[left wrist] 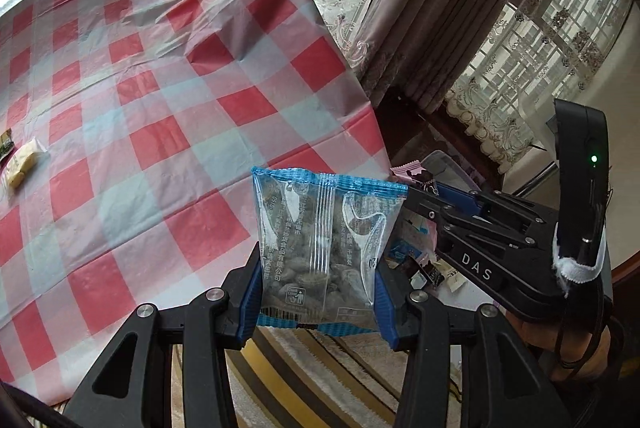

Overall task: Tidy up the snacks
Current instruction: 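Open both tools to drop the two packets into the box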

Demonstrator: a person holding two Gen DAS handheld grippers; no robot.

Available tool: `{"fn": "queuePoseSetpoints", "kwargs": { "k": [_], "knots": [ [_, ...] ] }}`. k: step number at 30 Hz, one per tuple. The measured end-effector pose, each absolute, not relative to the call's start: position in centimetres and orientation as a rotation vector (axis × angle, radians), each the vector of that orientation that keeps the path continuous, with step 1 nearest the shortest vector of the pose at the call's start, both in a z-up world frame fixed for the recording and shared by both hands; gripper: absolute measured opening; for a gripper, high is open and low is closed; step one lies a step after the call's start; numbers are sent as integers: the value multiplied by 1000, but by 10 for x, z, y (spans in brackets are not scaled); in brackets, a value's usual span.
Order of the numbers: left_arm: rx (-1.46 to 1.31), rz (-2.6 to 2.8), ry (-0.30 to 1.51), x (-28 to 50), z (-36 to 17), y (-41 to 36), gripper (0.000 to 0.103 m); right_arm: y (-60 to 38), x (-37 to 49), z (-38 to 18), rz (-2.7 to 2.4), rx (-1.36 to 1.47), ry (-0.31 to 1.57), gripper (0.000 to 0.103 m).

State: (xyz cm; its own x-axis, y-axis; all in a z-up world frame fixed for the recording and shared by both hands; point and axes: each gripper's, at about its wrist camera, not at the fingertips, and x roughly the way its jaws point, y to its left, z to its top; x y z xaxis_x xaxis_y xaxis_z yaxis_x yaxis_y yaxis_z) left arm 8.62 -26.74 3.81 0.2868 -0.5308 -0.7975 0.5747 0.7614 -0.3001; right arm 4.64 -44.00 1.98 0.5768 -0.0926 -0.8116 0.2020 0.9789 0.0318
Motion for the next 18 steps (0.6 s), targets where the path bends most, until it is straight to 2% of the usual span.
{"fn": "queuePoseSetpoints", "kwargs": {
  "k": [15,17,18],
  "knots": [
    [99,-955,1132,47,26,-348,50,-518,-4,10,-347,219,943,28],
    [93,-995,1144,45,25,-355,56,-524,-5,11,-368,221,946,42],
    [99,-1001,1148,44,24,-358,62,-526,-6,12,-385,217,943,56]
  ]
}}
